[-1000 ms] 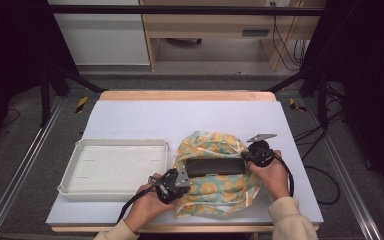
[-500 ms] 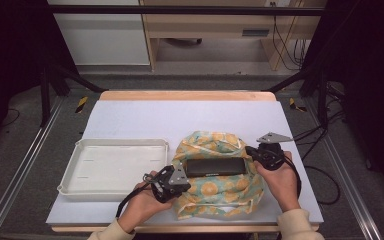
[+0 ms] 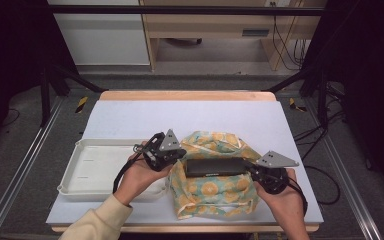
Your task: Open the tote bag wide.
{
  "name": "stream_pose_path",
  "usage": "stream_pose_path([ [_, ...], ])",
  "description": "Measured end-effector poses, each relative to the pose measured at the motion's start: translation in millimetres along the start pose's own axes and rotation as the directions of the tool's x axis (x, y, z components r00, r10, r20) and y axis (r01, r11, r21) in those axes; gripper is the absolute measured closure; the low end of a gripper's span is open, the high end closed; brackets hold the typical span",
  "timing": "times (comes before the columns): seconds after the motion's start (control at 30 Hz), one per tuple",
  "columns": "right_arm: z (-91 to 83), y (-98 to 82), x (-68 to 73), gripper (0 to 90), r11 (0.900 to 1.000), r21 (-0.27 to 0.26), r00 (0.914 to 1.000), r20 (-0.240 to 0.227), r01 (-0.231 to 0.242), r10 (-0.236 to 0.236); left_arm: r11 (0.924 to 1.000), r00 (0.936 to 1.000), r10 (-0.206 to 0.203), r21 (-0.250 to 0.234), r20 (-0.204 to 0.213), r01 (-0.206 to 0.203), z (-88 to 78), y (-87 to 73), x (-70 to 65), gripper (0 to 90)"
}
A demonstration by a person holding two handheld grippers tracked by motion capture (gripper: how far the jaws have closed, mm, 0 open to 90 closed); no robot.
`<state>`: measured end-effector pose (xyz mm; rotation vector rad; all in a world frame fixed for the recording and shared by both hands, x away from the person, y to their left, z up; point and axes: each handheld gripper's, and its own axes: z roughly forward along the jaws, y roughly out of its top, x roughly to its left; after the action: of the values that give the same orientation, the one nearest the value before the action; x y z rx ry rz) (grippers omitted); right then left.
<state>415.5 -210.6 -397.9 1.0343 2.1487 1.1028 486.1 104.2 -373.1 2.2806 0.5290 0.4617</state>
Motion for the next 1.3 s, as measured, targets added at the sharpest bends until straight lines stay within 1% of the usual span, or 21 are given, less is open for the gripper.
stream_pose_path([
  [0.07,2.9,-3.1,4.9,90.0,1.0,0.016,0.9997,-0.015,0.021,-0.02,0.9999,1.0,-0.005,0.012,0.0,0.005,9.0,1.5,3.4,90.0],
  [0.17,8.9,-10.0,8.5,90.0,0.999,0.039,0.999,-0.026,0.038,-0.037,0.9988,0.9998,0.001,0.049,0.017,-0.002,23.9,1.2,5.0,90.0],
  [0.27,17.5,-17.0,12.3,90.0,0.997,0.063,0.9974,-0.055,0.05,-0.047,0.9961,0.9999,0.012,0.088,0.0,-0.012,37.8,-0.6,6.9,90.0],
  [0.33,25.1,-20.5,16.5,90.0,0.995,0.081,0.9952,-0.079,0.063,-0.057,0.9938,0.9999,0.007,0.111,-0.015,-0.005,46.5,-2.1,10.1,90.0],
  [0.4,32.7,-24.2,19.8,90.0,0.991,0.11,0.994,-0.089,0.074,-0.064,0.9889,0.9997,0.003,0.149,-0.024,0.001,57.1,-4.3,13.0,90.0],
  [0.47,38.9,-29.5,21.5,90.0,0.987,0.142,0.9934,-0.097,0.076,-0.063,0.9856,0.9997,-0.006,0.169,-0.022,0.01,66.5,-6.4,15.6,90.0],
  [0.6,45.3,-39.4,21.6,90.0,0.982,0.178,0.9934,-0.105,0.064,-0.046,0.9771,0.999,-0.005,0.212,-0.045,0.015,79.9,-9.0,19.0,90.0],
  [0.63,46.7,-41.5,21.8,90.0,0.981,0.185,0.9937,-0.106,0.056,-0.037,0.9745,0.9988,-0.011,0.223,-0.048,0.022,82.9,-10.0,20.6,90.0],
  [0.67,47.7,-43.1,21.9,90.0,0.979,0.197,0.9935,-0.107,0.06,-0.039,0.9728,0.9985,-0.021,0.229,-0.052,0.032,85.7,-10.9,22.4,90.0],
  [0.77,49.9,-46.0,22.7,90.0,0.974,0.215,0.9928,-0.113,0.063,-0.039,0.9676,0.9978,-0.046,0.246,-0.048,0.056,91.7,-11.0,25.7,90.0],
  [0.83,50.8,-46.7,23.2,90.0,0.974,0.216,0.9924,-0.116,0.064,-0.04,0.9646,0.9979,-0.044,0.258,-0.047,0.054,94.1,-10.0,24.9,90.0],
  [0.87,51.0,-46.7,23.7,90.0,0.974,0.217,0.9922,-0.119,0.062,-0.036,0.9607,0.9983,-0.038,0.273,-0.044,0.049,94.9,-9.9,25.0,90.0],
  [0.9,50.9,-46.3,23.3,90.0,0.975,0.214,0.9922,-0.12,0.06,-0.035,0.9599,0.998,-0.043,0.275,-0.047,0.054,94.7,-10.1,24.9,90.0],
  [0.97,49.5,-44.5,23.8,90.0,0.978,0.202,0.9916,-0.125,0.059,-0.035,0.9666,0.9978,-0.049,0.249,-0.045,0.059,90.1,-9.4,24.6,90.0],
  [1.0,48.1,-43.3,24.2,90.0,0.979,0.196,0.9914,-0.125,0.061,-0.036,0.9727,0.9981,-0.05,0.225,-0.035,0.056,85.2,-8.0,23.8,90.0],
  [1.03,45.8,-41.5,24.9,90.0,0.981,0.186,0.9914,-0.126,0.06,-0.037,0.9777,0.9979,-0.055,0.201,-0.033,0.061,79.2,-6.5,22.0,90.0],
  [1.07,43.2,-39.6,25.3,90.0,0.983,0.175,0.9907,-0.13,0.062,-0.039,0.9816,0.9983,-0.05,0.183,-0.031,0.054,72.4,-4.6,20.6,90.0],
  [1.1,40.5,-37.5,25.3,90.0,0.984,0.168,0.9904,-0.131,0.065,-0.043,0.9868,0.9981,-0.053,0.152,-0.03,0.057,65.6,-2.7,18.6,90.0],
  [1.13,37.7,-35.2,25.1,90.0,0.985,0.161,0.9907,-0.13,0.062,-0.041,0.9899,0.9981,-0.052,0.13,-0.032,0.056,58.0,-0.7,17.3,90.0],
  [1.2,33.2,-30.2,22.9,90.0,0.987,0.148,0.9911,-0.125,0.064,-0.045,0.9945,0.9981,-0.054,0.089,-0.03,0.056,41.2,2.0,16.1,90.0],
  [1.3,26.7,-20.9,14.4,90.0,0.99,0.132,0.9925,-0.117,0.05,-0.035,0.9969,0.9978,-0.056,0.054,-0.034,0.058,23.2,-0.9,15.7,90.0],
])
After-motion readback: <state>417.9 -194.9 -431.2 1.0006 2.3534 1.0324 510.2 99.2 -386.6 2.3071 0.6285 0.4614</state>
